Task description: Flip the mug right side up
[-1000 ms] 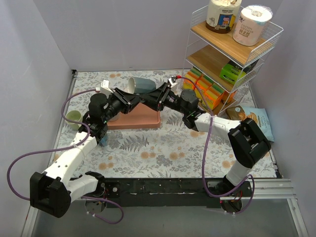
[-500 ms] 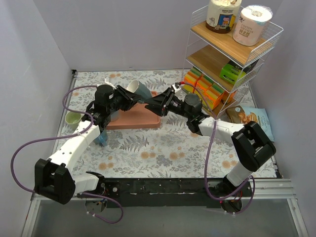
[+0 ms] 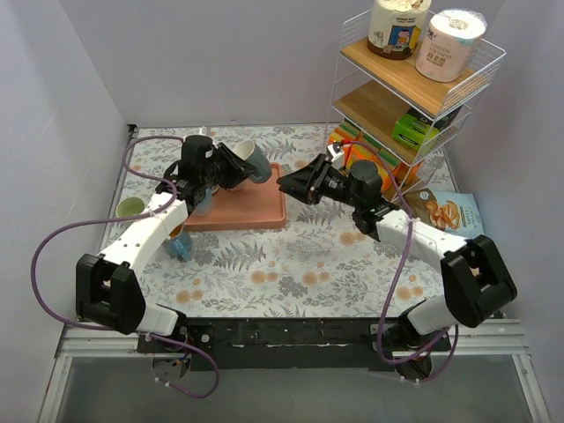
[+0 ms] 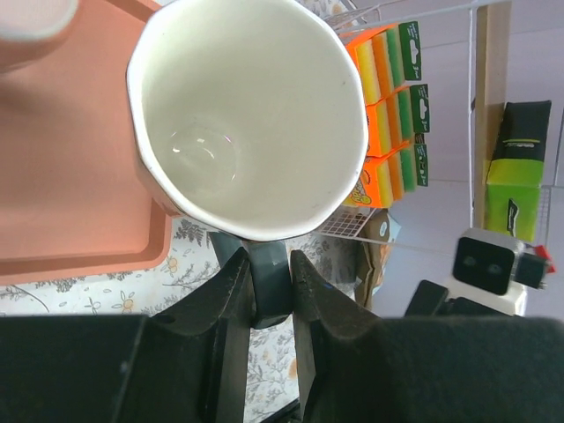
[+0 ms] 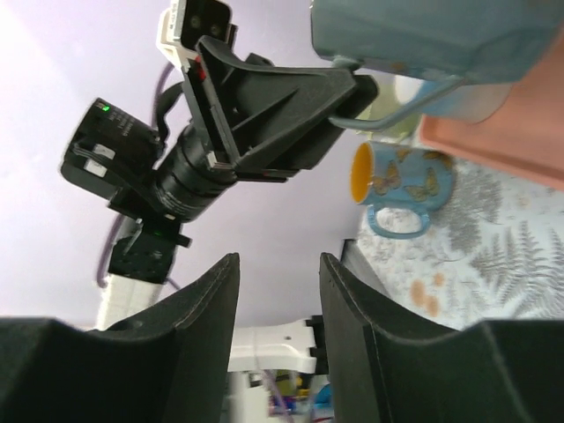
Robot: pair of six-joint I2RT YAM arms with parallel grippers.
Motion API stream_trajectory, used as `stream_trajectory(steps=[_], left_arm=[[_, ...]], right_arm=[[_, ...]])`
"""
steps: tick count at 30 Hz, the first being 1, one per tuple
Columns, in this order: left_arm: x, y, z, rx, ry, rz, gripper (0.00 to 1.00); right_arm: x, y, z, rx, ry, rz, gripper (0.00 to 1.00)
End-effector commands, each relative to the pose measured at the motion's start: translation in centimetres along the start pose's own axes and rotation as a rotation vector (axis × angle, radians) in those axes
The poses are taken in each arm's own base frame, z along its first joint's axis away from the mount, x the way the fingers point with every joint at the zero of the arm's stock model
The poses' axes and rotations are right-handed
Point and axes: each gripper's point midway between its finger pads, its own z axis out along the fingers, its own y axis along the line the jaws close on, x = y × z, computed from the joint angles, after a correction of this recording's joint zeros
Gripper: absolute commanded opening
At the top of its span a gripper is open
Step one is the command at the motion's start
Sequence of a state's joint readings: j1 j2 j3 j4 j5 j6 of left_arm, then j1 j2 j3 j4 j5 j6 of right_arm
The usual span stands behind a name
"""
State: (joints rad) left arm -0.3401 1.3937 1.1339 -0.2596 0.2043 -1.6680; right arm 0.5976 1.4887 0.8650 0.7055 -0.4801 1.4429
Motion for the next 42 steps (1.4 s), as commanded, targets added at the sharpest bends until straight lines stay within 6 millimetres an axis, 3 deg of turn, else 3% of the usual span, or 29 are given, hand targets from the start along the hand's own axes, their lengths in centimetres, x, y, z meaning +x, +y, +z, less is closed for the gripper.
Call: stream_trajectory(steps=[1, 2, 3, 4, 9, 10, 11, 12, 13, 15, 16, 20, 25, 32, 34, 42], left_arm=[[-1.7, -5.9, -1.6, 0.169, -0.052, 0.148, 0.0], [-0.9, -6.5, -1.5, 0.183, -0.035, 0.169, 0.0], [-0.5, -6.8, -1.3, 0.185, -0.033, 0.184, 0.0], [-0.2, -7.7, -1.3, 0.199, -0.036, 0.215, 0.0], [5.5, -10.0, 1.3, 0.221, 0.038, 0.337, 0.0], [6.1, -10.1, 1.8, 0.212, 0.032, 0.354, 0.0], [8.0, -11.2, 1.9, 0.232, 0.052, 0.385, 0.0], [9.1, -10.5, 3.1, 0.213, 0.072, 0.429, 0.0], [9.6, -10.6, 3.7, 0.198, 0.058, 0.451, 0.0], [12.6, -10.9, 4.8, 0.203, 0.099, 0.516, 0.0], [13.7, -10.9, 5.2, 0.207, 0.118, 0.535, 0.0], [18.0, -11.0, 6.8, 0.2, 0.152, 0.587, 0.0], [21.7, -11.5, 7.4, 0.236, 0.172, 0.637, 0.0], [28.6, -12.1, 6.7, 0.344, 0.213, 0.82, 0.0], [30.3, -11.4, 7.1, 0.342, 0.239, 0.859, 0.0], [32.7, -11.0, 8.8, 0.433, 0.217, 0.946, 0.0]], right_arm=[[-1.1, -0.4, -2.9, 0.132, -0.024, -0.255, 0.49], [-2.5, -0.3, -3.3, 0.183, -0.09, -0.296, 0.49], [-3.1, -1.5, -4.4, 0.268, -0.115, -0.304, 0.49], [-3.8, -1.0, -5.4, 0.283, -0.149, -0.381, 0.5], [-8.5, -1.7, -11.1, 0.444, -0.336, -0.439, 0.53], [-8.9, -1.0, -12.2, 0.455, -0.36, -0.491, 0.53], [-9.7, -1.0, -13.2, 0.494, -0.401, -0.511, 0.54], [-10.2, -1.6, -14.7, 0.553, -0.421, -0.51, 0.54], [-10.6, -0.4, -15.8, 0.567, -0.451, -0.566, 0.54], [-11.7, -0.4, -18.3, 0.657, -0.527, -0.587, 0.55], [-11.7, 1.0, -19.1, 0.651, -0.551, -0.631, 0.55], [-12.5, 3.0, -22.3, 0.706, -0.66, -0.659, 0.56], [-11.9, 4.5, -24.5, 0.729, -0.714, -0.677, 0.56], [-11.2, 5.4, -26.5, 0.751, -0.776, -0.682, 0.57], [-11.0, 5.6, -26.9, 0.756, -0.785, -0.681, 0.56], [-10.5, 6.2, -27.3, 0.75, -0.784, -0.686, 0.57]])
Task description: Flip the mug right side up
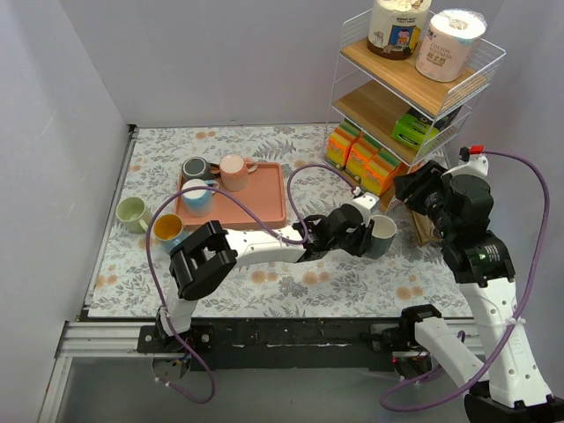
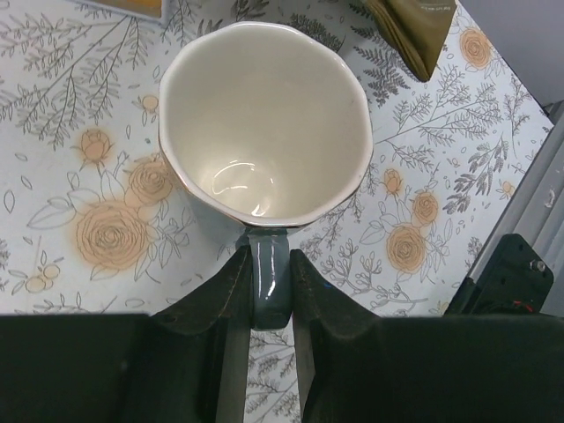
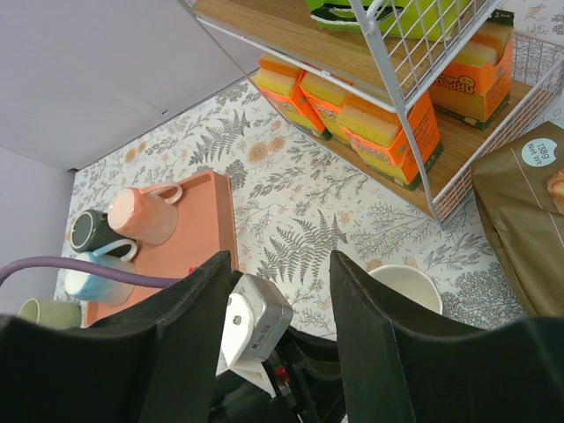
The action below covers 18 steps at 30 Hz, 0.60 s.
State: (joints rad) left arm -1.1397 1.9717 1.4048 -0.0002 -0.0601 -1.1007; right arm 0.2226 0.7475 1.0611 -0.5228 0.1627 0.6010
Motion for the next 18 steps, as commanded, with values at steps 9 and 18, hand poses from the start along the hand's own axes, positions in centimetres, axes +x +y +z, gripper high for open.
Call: stream_trajectory(steps=[9, 18], left_arm=[[-2.7, -1.6, 1.9, 0.026, -0.156, 0.218, 0.03], [-2.1, -1.8, 1.1, -0.043, -0.173, 0.268, 0.57]], right_arm=[[-3.2, 1.4, -0.9, -0.022, -0.072, -0.022, 0.57], [-2.5, 1.1, -0.3, -0.003, -0.043, 0.007, 0.59]])
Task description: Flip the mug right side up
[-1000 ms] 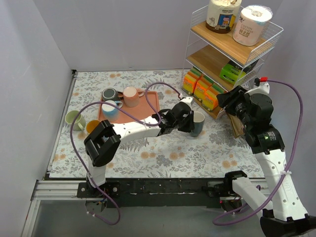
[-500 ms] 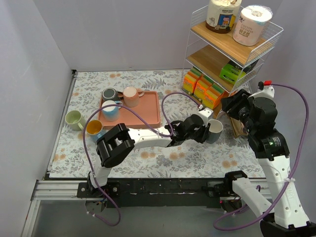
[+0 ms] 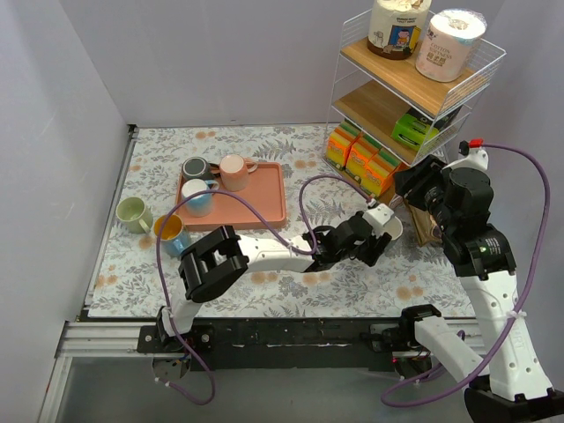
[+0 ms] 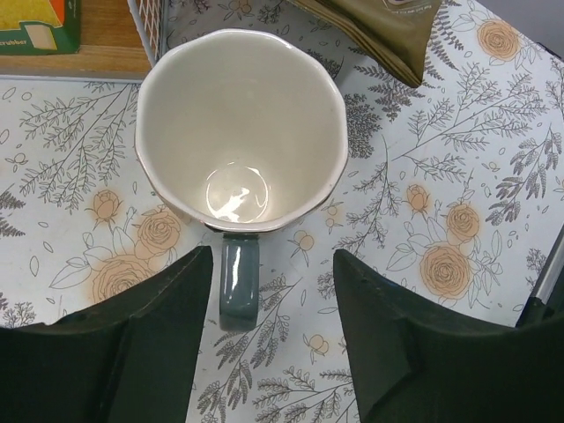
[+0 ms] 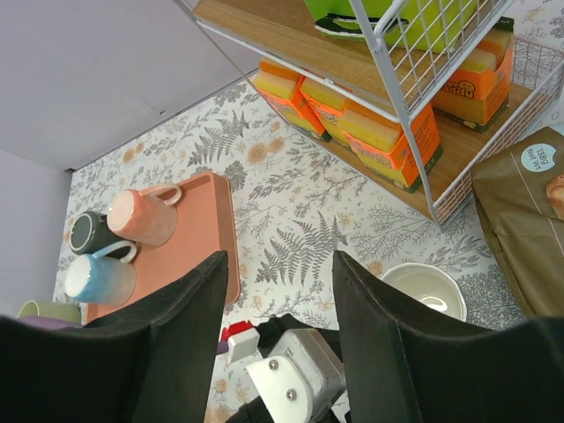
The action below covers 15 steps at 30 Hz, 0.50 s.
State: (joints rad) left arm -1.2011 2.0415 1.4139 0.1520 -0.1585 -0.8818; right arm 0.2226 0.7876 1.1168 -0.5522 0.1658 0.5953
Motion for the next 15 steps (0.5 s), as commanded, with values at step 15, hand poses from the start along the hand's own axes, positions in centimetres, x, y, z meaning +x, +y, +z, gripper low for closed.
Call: stream_trajectory(steps=[15], left_arm=[[-16.4, 0.7, -14.1, -0.084, -0.377, -0.096, 0.98]], right_arm=[[-3.6, 4.5, 1.2, -0.169, -0.079, -0.02, 0.56]])
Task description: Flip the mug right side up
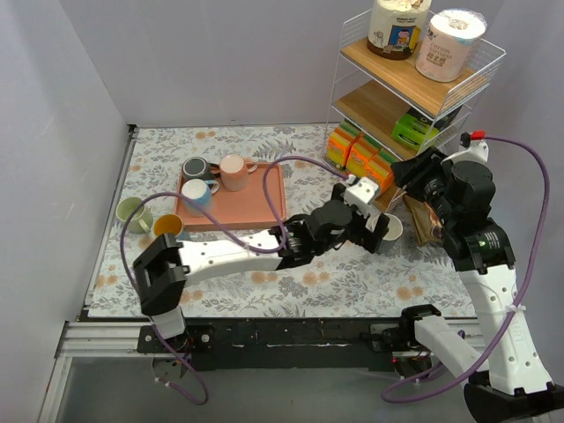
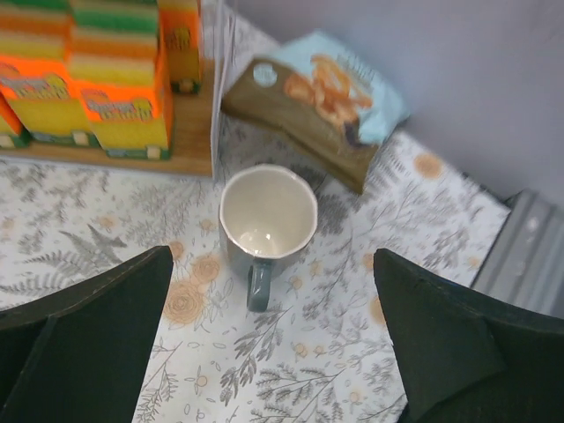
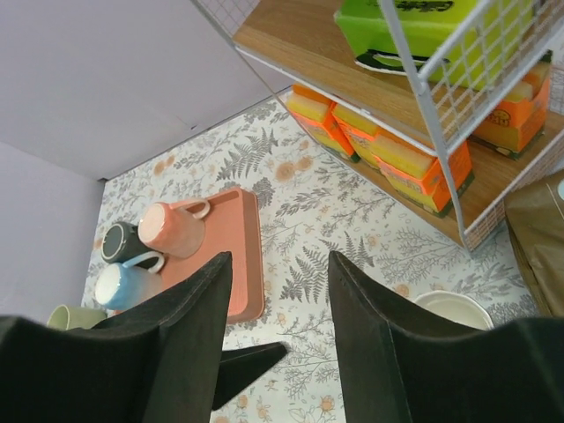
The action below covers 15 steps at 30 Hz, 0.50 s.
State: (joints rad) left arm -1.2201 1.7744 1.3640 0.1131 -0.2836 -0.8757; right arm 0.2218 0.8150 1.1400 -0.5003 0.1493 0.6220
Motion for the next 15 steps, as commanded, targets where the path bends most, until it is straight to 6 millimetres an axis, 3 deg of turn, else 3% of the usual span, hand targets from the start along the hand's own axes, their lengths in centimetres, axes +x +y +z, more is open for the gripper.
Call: stream_trajectory(steps=[1, 2, 4, 5, 6, 7, 9, 10, 11, 12, 13, 15], left_arm=[[-8.1, 2.0, -5.7, -0.061, -0.171, -0.078, 0.98], [-9.8, 2.7, -7.2, -0.074, -0.204, -0.125, 0.98], [-10.9, 5.8, -8.5, -0.157, -0.23, -0.169, 0.98], [-11.2, 7.0, -9.9, -0.188, -0.234, -0.204, 0.98], [-11.4, 8.2, -10.6, -0.222, -0.238, -0.231, 0.98], [-10.9, 11.1, -11.3, -0.309, -0.218, -0.254, 0.98], [-11.8, 13.6, -13.4, -0.367, -0.241, -0.338, 0.98], [-11.1, 15.8, -14.1, -0.428, -0.222, -0.352, 0.98], [-10.9, 16.9, -14.9, -0.458, -0.22, -0.37, 0.98], [-11.2, 17.7, -15.7, -0.481, -0.23, -0.404, 0.98], [-10.5, 19.5, -16.6, -0.537, -0.207, -0.422, 0.98], [-10.5, 20.8, -17.5, -0.576, -0.202, -0.456, 0.98]], right_arm=[[-1.1, 4.9, 0.8, -0.24, 0.017, -0.086, 0.55], [-1.2, 6.3, 1.1, -0.311, 0.018, -0.116, 0.55], [0.6, 7.6, 2.5, -0.403, 0.092, -0.125, 0.55], [1.1, 9.3, 2.5, -0.504, 0.111, -0.129, 0.55], [2.4, 9.5, 3.6, -0.522, 0.15, -0.126, 0.56], [2.9, 10.3, 3.9, -0.558, 0.167, -0.133, 0.57], [4.0, 12.6, 4.9, -0.636, 0.179, -0.191, 0.59], [4.5, 13.5, 5.3, -0.657, 0.18, -0.225, 0.61], [6.6, 14.9, 6.1, -0.704, 0.207, -0.307, 0.61], [7.4, 15.8, 6.5, -0.729, 0.216, -0.35, 0.62], [8.0, 17.9, 6.0, -0.793, 0.216, -0.401, 0.62], [10.9, 18.8, 8.2, -0.842, 0.256, -0.518, 0.64]])
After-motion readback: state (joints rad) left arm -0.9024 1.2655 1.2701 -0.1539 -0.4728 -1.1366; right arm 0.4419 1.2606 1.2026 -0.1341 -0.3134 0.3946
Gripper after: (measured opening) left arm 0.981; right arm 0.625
